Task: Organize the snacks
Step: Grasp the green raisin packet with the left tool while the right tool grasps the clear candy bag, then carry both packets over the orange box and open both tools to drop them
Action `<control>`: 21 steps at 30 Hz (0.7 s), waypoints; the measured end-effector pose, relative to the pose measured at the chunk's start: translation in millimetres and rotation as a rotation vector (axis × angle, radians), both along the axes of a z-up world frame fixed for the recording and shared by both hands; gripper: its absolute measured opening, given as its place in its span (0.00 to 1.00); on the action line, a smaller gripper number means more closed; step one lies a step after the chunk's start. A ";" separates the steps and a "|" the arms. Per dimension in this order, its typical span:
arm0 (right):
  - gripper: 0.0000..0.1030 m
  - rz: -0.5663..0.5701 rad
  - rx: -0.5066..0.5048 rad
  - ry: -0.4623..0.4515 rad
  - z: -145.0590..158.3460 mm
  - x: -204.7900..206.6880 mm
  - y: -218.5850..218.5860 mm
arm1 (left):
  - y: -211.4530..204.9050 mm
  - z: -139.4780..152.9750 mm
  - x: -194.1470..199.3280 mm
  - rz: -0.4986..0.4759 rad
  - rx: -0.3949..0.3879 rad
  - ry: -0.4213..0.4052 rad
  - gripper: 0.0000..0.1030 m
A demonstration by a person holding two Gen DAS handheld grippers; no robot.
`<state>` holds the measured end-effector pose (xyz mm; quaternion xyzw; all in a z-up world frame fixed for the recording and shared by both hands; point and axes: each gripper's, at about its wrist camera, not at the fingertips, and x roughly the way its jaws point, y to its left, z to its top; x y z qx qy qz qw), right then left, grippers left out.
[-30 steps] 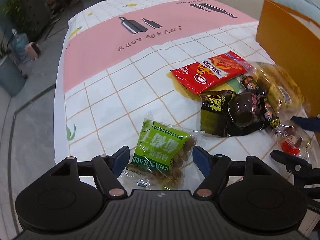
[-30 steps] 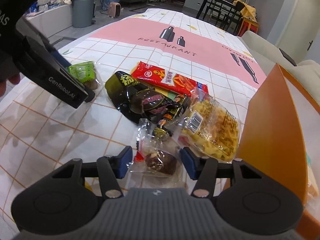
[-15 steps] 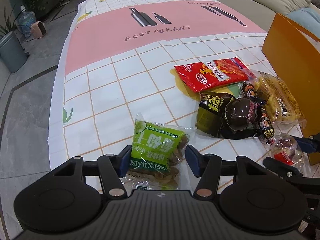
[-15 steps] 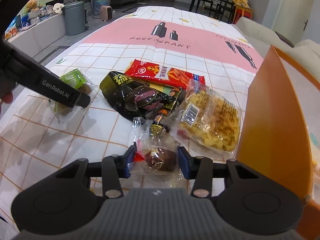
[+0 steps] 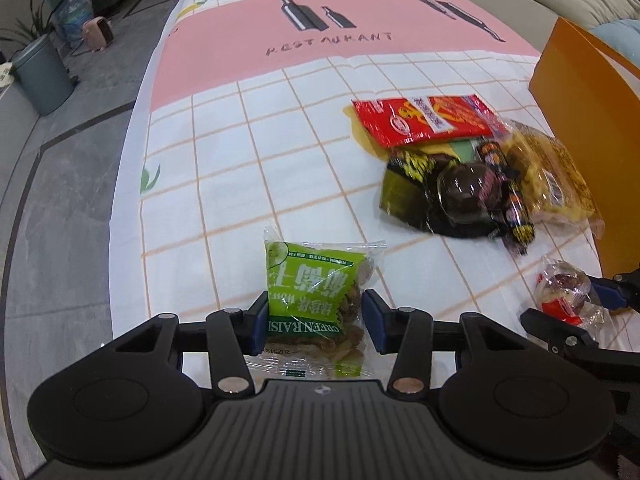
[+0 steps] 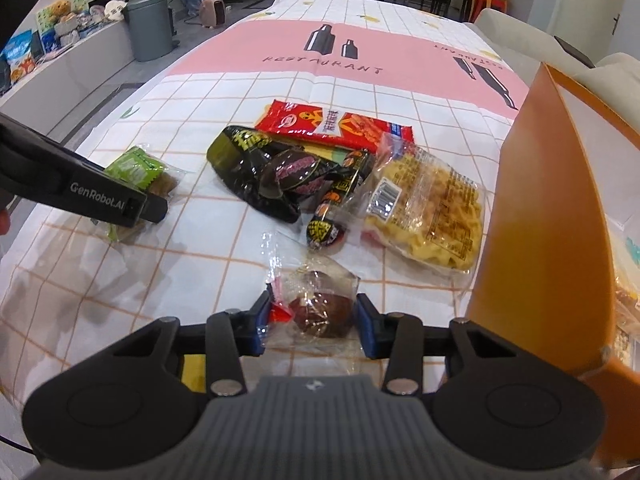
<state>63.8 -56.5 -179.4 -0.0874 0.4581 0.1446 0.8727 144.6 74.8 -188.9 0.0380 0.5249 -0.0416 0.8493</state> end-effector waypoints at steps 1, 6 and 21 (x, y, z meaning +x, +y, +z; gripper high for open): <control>0.39 0.003 -0.004 0.001 0.6 -1.8 0.0 | -1.7 0.5 -4.7 0.010 0.005 0.003 0.51; 0.39 0.006 0.006 0.000 7.2 -15.7 -2.1 | -8.8 4.7 -28.2 0.018 0.007 -0.006 0.49; 0.39 -0.019 0.104 -0.176 105.8 -53.4 -36.1 | -41.6 99.6 -57.2 -0.001 -0.116 -0.123 0.49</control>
